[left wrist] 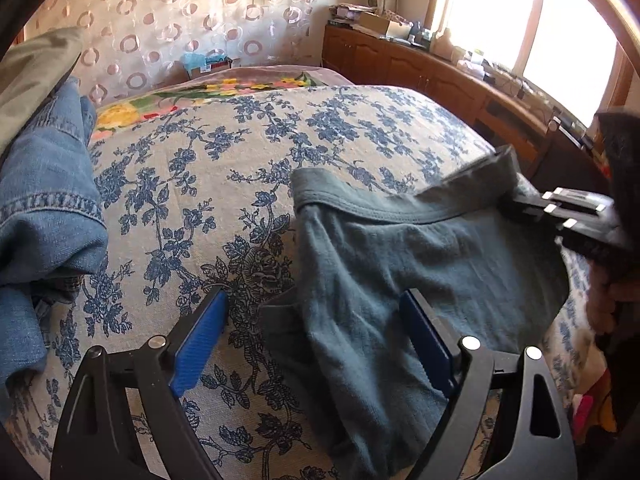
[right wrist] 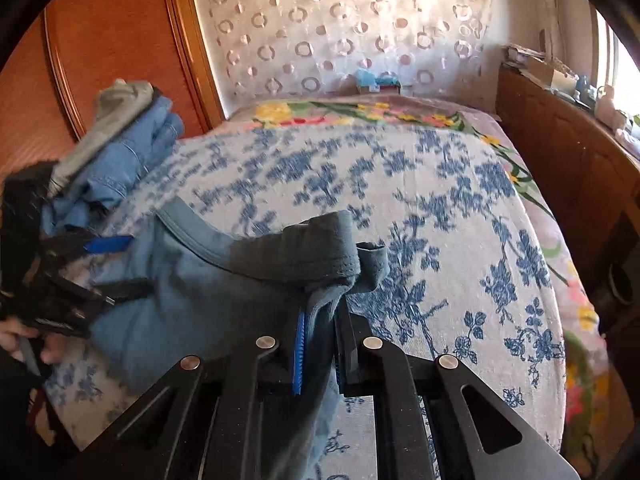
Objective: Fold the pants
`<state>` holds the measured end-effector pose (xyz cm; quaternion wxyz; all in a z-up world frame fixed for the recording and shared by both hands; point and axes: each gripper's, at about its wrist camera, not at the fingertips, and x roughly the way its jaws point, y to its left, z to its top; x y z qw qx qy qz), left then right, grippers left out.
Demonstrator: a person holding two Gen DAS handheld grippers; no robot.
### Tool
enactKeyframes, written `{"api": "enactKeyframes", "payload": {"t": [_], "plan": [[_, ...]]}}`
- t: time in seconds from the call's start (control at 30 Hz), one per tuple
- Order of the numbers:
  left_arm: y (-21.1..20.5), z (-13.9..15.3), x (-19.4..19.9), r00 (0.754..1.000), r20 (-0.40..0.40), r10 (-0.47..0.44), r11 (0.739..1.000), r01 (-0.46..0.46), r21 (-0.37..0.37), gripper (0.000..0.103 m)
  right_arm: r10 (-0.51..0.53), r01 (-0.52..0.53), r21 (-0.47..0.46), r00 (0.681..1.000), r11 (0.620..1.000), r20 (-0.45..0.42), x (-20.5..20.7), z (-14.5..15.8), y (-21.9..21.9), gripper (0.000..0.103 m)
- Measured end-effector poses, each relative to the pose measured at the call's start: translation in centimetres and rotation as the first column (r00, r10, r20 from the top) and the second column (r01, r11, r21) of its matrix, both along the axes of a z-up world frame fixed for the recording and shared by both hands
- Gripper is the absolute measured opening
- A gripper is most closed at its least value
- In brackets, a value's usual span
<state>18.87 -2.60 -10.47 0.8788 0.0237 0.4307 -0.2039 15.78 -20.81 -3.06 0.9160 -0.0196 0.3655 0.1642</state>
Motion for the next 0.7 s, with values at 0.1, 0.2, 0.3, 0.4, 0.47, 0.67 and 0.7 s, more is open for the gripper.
{"api": "enactKeyframes", "payload": {"t": [0.1,0.2,0.3,0.4,0.47,0.67,0.7], "plan": [[0.7,0.2,0.2,1.000,-0.018,0.006,0.999,-0.007,-0.048,0.076,-0.002,0.002,-0.014,1.000,1.000,-0.007,0.4,-0.6,0.2,0.012],[1.1,0.4,0.7,0.999,-0.040,0.009,0.996,-0.013,-0.085,0.062,-0.001,0.002,-0.053,1.000,0.999,0.016,0.4,-0.7,1.2,0.013],[1.2,0.4,1.4,0.999,-0.052,0.016,0.995,-0.021,-0.099,0.049,-0.001,0.002,-0.063,1.000,0.998,0.017,0.5,-0.7,1.7,0.013],[1.2,0.4,2.2,0.998,-0.065,0.026,0.993,-0.033,-0.117,0.043,0.000,0.001,-0.035,1.000,0.999,0.004,0.8,-0.8,1.2,0.014],[1.0,0.4,2.6,0.997,-0.069,0.026,0.992,-0.034,-0.121,0.040,-0.001,0.001,-0.030,1.000,1.000,0.002,0.8,-0.8,1.0,0.015],[0.1,0.3,2.5,0.997,-0.081,-0.021,0.992,0.011,-0.129,0.039,-0.006,0.006,-0.051,1.000,0.999,0.008,0.7,-0.8,1.2,0.020],[-0.1,0.4,2.3,0.996,-0.082,-0.030,0.992,0.020,-0.128,0.039,-0.007,0.007,-0.048,1.000,0.999,0.007,0.7,-0.8,1.1,0.020]]}}
